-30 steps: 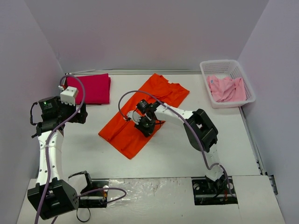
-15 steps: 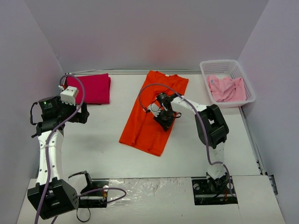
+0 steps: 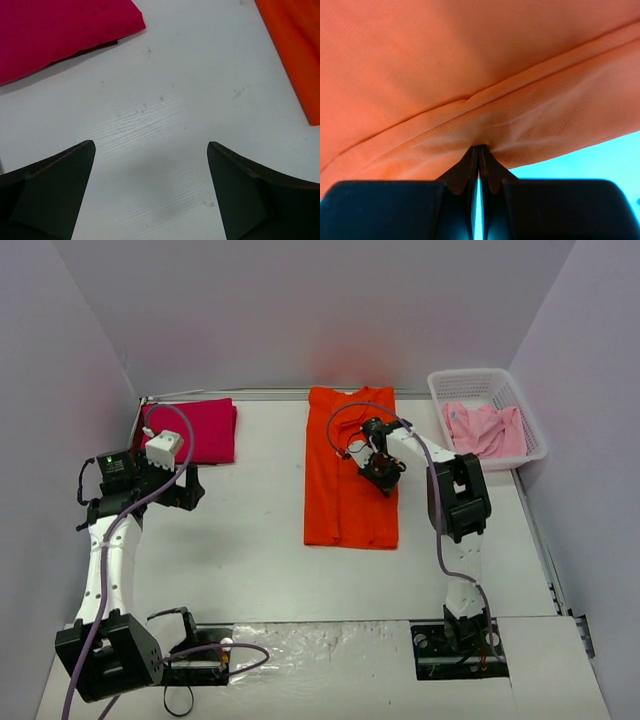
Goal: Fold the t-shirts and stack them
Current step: Rotate the tshirt 90 degrees
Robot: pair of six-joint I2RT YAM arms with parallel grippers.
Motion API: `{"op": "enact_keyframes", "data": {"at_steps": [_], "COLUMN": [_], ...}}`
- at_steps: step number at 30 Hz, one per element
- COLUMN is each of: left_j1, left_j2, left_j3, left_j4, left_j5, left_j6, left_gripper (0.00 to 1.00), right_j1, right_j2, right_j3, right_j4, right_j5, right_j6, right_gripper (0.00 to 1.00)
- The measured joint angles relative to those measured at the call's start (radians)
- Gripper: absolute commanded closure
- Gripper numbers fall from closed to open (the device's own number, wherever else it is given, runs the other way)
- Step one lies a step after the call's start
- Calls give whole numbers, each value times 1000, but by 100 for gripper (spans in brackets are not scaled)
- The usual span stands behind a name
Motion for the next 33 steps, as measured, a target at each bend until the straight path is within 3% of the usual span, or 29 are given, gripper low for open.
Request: {"op": "enact_keyframes", "data": {"at_steps": [8,15,19,21,23,24,25,27,28,33], "left_j1": [-113,-156,-188,-210,-228,-235,-243,-271,-294,-516], "left_j2": [51,67,67,67,67,67,67,67,67,76], "left_j3": [0,1,11,27,45,55,67,92,105,190], "left_j4": [-12,-25,-45,-62,-79,-86,-95,-114,-125,-180], "left_j5": [-27,-58,-96,-111,-119,-124,-128,-143,-155,-264], "left_j6": [35,63,85,100,111,117,125,139,149,215], "left_gripper": [6,6,6,6,6,6,6,6,6,6], "right_j1": [-18,-31,-39,-39,-39,-39,-39,-39,-39,-39], "right_j2": [82,87,51,1,-76,-126,-179,-285,-340,-637], "right_j3": [136,153,131,126,126,126,127,128,129,35], "right_j4": [-15,-13,-20,-51,-77,-93,-108,-129,-135,-26], "right_j5": [47,30,7,-9,-27,-34,-40,-44,-43,2], "right_j6": [-3,-4,-7,-5,-6,-6,-2,-2,0,57], "right_gripper": [100,100,85,71,63,53,24,11,0,0]}}
